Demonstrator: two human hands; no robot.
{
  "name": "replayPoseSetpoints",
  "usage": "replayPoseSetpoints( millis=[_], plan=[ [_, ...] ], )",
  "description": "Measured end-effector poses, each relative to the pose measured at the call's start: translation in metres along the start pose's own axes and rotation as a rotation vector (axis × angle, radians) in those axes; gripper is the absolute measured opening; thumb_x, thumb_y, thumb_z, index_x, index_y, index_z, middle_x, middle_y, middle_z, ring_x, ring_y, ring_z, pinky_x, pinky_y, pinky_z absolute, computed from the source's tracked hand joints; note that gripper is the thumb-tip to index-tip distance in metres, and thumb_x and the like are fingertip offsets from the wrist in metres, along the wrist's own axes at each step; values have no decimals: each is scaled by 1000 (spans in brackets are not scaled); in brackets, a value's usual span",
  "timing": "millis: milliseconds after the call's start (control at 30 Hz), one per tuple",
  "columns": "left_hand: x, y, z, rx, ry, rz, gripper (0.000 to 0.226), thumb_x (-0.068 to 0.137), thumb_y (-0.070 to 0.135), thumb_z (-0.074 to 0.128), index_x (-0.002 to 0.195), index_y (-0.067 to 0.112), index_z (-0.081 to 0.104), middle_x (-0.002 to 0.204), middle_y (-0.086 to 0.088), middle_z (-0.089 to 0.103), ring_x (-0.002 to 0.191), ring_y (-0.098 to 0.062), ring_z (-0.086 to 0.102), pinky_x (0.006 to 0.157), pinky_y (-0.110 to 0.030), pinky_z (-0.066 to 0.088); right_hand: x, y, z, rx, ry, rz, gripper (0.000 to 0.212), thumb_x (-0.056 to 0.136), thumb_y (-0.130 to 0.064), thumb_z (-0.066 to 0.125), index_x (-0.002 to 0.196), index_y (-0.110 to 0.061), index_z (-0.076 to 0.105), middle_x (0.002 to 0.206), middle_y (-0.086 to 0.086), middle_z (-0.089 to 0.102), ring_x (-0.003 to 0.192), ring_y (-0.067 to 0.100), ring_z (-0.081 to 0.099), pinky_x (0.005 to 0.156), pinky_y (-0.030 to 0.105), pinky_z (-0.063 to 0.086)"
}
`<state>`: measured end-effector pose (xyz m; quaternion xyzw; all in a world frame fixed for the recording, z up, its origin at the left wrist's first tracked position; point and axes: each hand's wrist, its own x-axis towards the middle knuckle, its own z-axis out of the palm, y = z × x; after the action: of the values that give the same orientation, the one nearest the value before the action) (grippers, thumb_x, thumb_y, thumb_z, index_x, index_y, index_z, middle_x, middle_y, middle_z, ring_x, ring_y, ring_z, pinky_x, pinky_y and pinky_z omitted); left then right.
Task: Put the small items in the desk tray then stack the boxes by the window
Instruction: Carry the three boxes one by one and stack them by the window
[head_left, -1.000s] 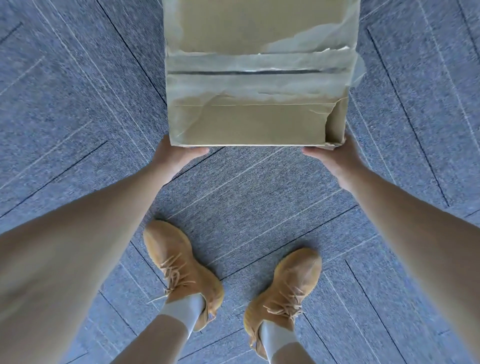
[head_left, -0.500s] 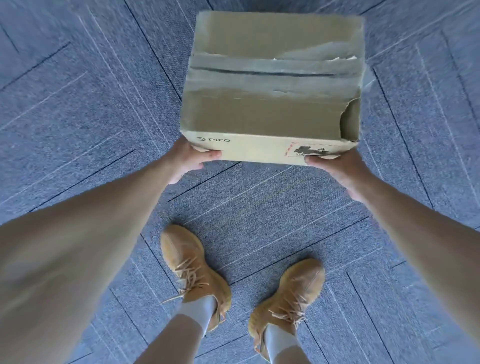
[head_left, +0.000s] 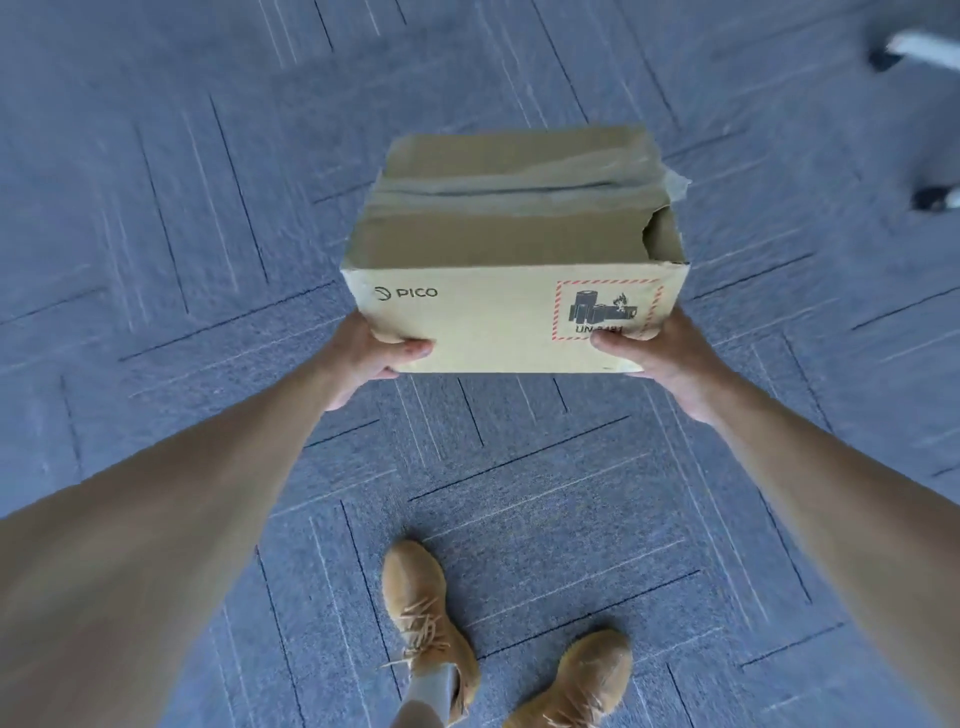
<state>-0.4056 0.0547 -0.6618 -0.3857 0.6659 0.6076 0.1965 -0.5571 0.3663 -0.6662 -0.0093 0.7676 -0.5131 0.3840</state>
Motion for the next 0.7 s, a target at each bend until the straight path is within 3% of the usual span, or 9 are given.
replayPoseSetpoints(
  millis=[133, 233, 433, 600, 700],
  plan=[
    [-44, 82, -60, -35, 73, 93, 69, 71, 13, 88, 130, 18, 53, 120, -1, 71, 113, -19, 65, 92, -50, 54, -2, -116, 4, -51, -18, -129, 66, 72, -10, 88, 131, -11, 58, 117, -3, 75, 106, 12, 72, 86, 25, 54],
    [-89, 141, -109, -72, 123, 168, 60, 74, 10, 85, 124, 23, 54, 119, 4, 70, 110, -14, 63, 93, -49, 53, -21, -211, 15, -74, -35, -215, 58, 74, -6, 86, 127, -9, 62, 109, -7, 77, 98, 5, 74, 75, 12, 54],
    [-216, 266, -229, -97, 257, 324, 46, 76, 11, 84, 106, 33, 56, 106, 12, 72, 103, -8, 65, 89, -46, 53, -81, -423, 49, -136, -60, -418, 58, 75, -10, 87, 127, -14, 61, 109, -8, 77, 99, 5, 74, 75, 11, 53],
    [-355, 368, -319, -136, 398, 505, 46, 75, 8, 85, 105, 32, 59, 101, 11, 72, 95, -5, 66, 84, -45, 59, -171, -603, 76, -167, -62, -615, 56, 72, -18, 90, 121, -25, 62, 109, -11, 77, 102, 4, 72, 87, 23, 52],
    [-449, 414, -362, -136, 457, 597, 55, 72, 16, 88, 120, 26, 61, 109, 6, 74, 104, -12, 67, 85, -46, 59, -243, -692, 88, -162, -75, -728, 45, 74, -19, 88, 109, -35, 64, 106, -15, 77, 102, 1, 70, 88, 25, 50]
  ],
)
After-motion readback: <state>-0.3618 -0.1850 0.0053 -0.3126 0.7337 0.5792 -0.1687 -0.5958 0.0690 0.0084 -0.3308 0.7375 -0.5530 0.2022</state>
